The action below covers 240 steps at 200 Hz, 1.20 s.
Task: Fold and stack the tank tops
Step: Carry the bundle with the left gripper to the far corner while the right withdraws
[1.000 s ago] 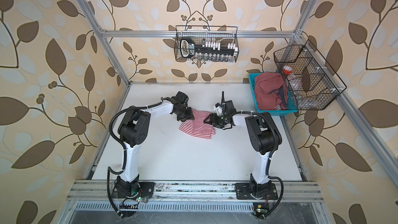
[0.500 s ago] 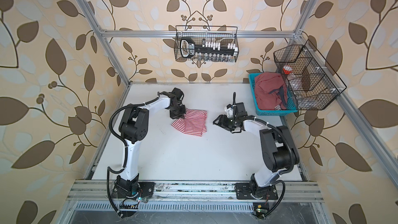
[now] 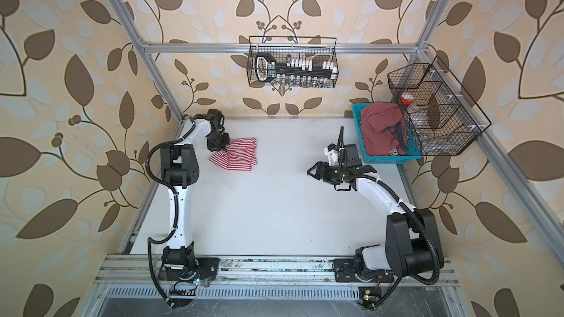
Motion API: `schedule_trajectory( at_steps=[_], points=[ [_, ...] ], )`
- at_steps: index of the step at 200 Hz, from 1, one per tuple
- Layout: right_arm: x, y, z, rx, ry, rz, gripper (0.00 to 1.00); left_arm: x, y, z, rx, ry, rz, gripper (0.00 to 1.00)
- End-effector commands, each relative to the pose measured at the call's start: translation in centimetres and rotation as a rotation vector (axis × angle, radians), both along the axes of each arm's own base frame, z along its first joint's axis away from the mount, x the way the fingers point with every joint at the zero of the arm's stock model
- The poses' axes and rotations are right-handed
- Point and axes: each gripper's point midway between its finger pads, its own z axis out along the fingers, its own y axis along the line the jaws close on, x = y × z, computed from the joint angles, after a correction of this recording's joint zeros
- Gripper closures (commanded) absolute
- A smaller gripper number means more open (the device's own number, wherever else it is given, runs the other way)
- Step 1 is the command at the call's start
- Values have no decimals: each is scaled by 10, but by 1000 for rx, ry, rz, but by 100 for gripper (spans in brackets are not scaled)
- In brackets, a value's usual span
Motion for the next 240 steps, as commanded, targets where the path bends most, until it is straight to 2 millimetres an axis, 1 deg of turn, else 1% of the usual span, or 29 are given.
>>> schedule_trajectory(
  at_steps=[1,29,51,75,107,121,158,186,197,210,219,234,240],
  points=[
    [-21,-5,-9,-32,39,37,34,8,23,4,73,-2,-99,100],
    [-28,-9,-9,-46,47,31,34,13,39,-5,85,-6,-123,100],
    [-32,-10,-10,-50,59,28,34,16,54,-9,113,-15,-134,100],
    [-36,-11,-10,-46,67,17,34,23,68,-4,125,-43,-138,100],
    [-40,-13,-10,-50,73,8,34,34,90,8,160,-87,-130,100],
    [-41,-13,-9,-54,74,4,34,35,97,10,156,-99,-118,100],
    [-47,-15,-5,-58,74,-5,34,41,125,15,163,-138,-67,100],
    [-52,-19,-3,-74,80,-11,33,47,143,18,129,-179,-18,89],
    [-55,-20,-3,-80,84,-11,34,51,145,20,92,-205,3,82],
    [-59,-22,-3,-93,87,-15,33,55,150,24,50,-233,26,77],
    [-61,-24,-3,-100,89,-19,33,59,153,27,34,-253,41,69],
    [-65,-25,-3,-104,93,-24,33,62,159,31,28,-276,63,60],
    [-66,-25,-4,-105,94,-26,33,63,162,31,27,-284,76,52]
  ],
)
